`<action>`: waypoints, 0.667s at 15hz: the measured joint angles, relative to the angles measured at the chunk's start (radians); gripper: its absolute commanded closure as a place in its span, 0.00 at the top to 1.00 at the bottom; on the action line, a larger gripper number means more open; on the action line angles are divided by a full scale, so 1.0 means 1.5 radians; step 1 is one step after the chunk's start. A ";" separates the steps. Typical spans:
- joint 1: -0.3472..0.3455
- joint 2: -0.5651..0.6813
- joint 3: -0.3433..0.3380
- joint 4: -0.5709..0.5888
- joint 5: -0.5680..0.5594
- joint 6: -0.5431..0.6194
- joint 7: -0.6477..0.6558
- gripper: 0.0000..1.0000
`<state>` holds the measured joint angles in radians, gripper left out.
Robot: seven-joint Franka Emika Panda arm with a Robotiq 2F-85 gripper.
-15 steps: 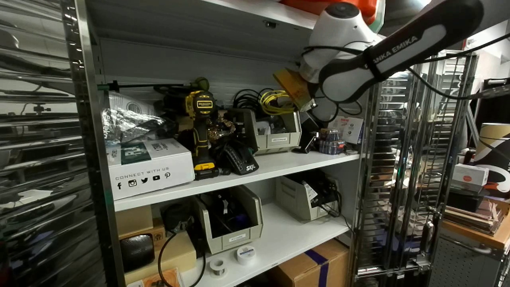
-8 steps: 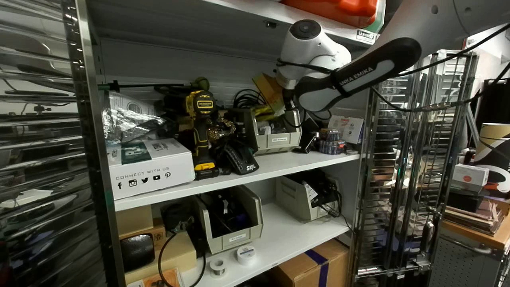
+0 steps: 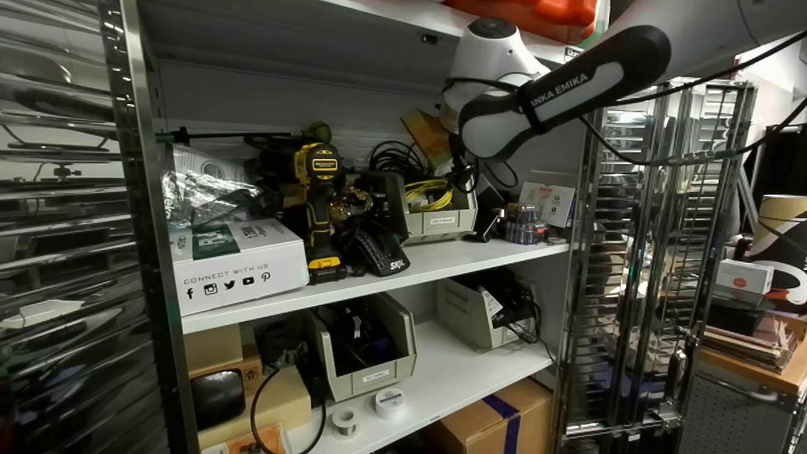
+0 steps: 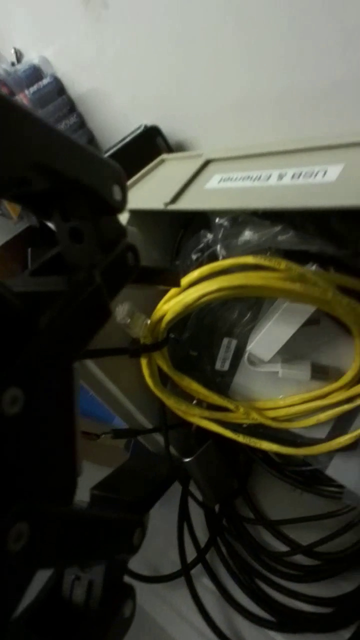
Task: Pick up the yellow cable and put it in the box.
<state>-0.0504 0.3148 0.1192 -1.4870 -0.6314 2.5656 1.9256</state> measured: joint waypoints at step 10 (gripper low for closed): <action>-0.102 -0.272 0.074 -0.263 0.441 -0.390 -0.453 1.00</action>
<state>-0.2040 -0.0939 0.2300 -1.8821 0.0308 1.9810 1.2461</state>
